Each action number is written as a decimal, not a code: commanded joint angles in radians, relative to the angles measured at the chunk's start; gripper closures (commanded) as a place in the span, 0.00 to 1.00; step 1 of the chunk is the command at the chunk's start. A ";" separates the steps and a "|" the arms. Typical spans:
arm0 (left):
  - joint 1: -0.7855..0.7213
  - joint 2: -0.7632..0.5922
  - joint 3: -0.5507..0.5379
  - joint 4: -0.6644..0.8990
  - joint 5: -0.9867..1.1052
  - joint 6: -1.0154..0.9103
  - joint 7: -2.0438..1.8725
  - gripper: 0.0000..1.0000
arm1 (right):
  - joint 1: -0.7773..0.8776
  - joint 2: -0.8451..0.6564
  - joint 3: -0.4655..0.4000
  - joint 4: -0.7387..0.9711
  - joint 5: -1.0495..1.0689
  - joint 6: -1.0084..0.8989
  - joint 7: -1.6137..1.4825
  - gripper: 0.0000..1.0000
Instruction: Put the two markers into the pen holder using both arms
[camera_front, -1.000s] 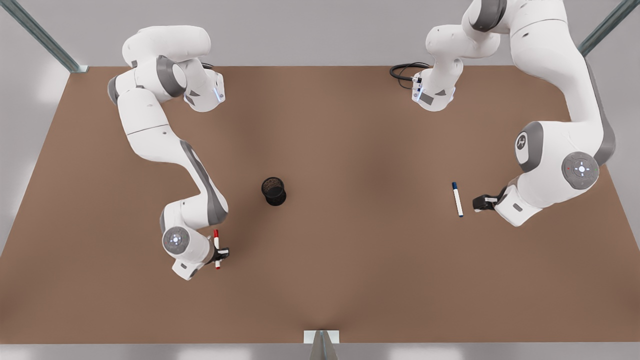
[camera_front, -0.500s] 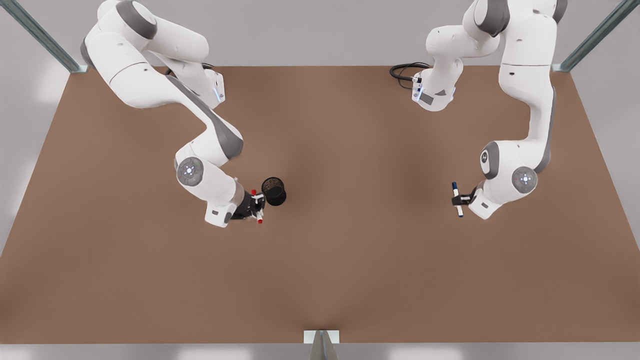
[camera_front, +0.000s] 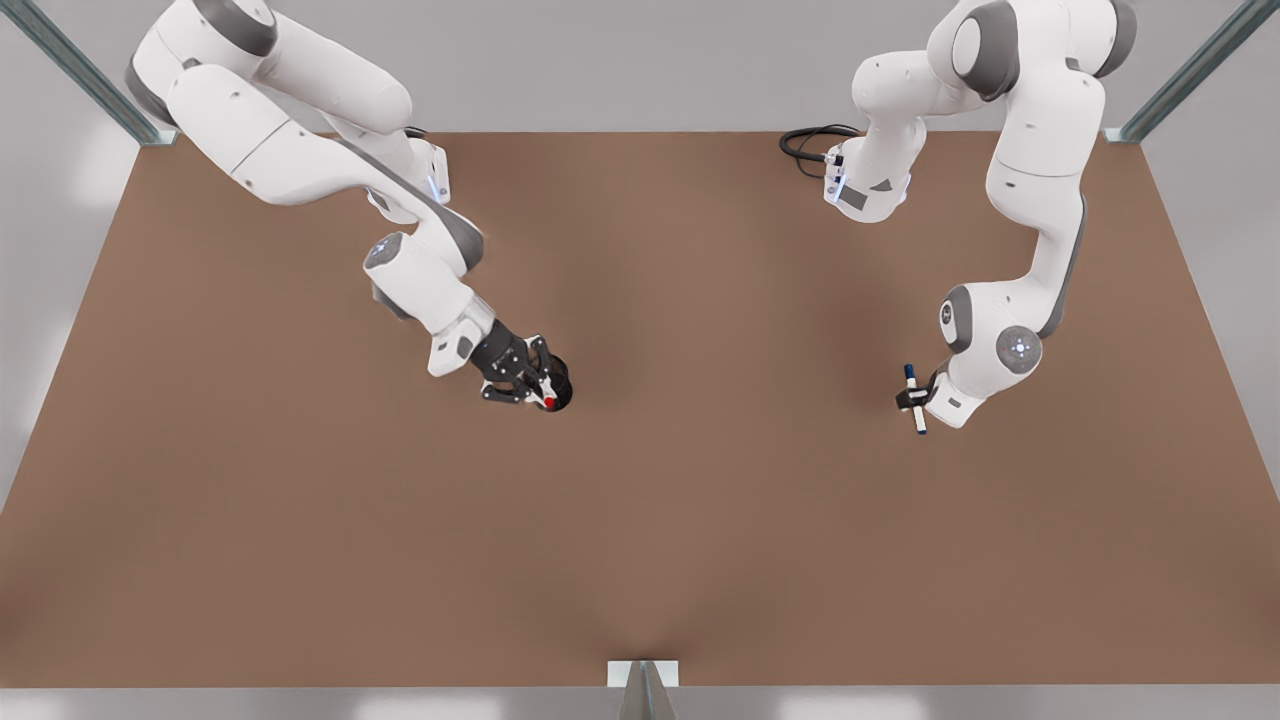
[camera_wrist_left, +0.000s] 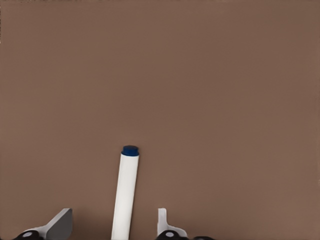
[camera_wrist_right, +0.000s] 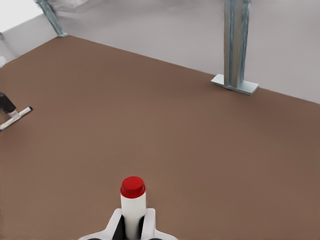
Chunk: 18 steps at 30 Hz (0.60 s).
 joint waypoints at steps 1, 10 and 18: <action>-0.002 0.001 -0.001 0.001 0.002 0.043 -0.036 0.13 | -0.015 -0.003 0.007 -0.030 -0.131 0.303 0.038 0.71; -0.007 0.035 -0.001 0.027 0.002 0.065 -0.036 0.26 | 0.065 0.055 -0.134 -0.032 -0.474 0.310 0.038 0.71; -0.007 0.035 -0.001 0.027 0.002 0.065 -0.036 0.42 | 0.042 0.086 -0.163 -0.070 -0.542 0.314 0.041 0.70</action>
